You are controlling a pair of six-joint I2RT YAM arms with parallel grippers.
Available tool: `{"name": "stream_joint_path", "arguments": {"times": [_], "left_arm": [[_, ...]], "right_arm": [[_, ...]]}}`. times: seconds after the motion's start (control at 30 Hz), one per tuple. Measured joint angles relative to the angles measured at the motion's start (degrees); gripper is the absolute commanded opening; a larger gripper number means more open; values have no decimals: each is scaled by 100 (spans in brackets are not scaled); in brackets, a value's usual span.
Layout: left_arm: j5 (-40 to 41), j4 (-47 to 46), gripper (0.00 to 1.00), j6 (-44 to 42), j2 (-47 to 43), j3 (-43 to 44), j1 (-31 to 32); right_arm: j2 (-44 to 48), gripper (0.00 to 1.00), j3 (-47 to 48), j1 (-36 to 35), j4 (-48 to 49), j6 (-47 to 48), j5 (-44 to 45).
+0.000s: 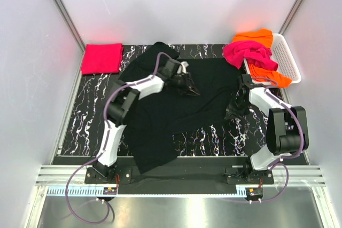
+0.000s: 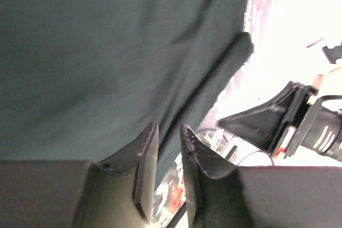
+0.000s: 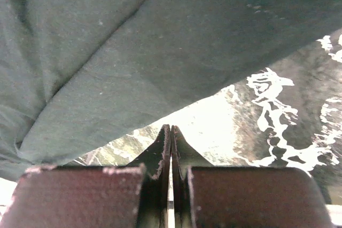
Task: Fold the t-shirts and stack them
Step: Flatten the tshirt out
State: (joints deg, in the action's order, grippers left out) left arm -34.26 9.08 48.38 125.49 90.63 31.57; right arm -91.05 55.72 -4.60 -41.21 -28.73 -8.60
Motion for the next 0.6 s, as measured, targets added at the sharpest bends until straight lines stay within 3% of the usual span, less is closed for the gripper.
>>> {"name": "stream_joint_path", "arguments": {"times": [0.2, 0.6], "left_arm": [[48, -516, 20, 621, 619, 455, 511], [387, -627, 19, 1123, 938, 448, 339]], "right_arm": [[-166, 0, -81, 0, 398, -26, -256], [-531, 0, -251, 7, 695, -269, -282]]}}
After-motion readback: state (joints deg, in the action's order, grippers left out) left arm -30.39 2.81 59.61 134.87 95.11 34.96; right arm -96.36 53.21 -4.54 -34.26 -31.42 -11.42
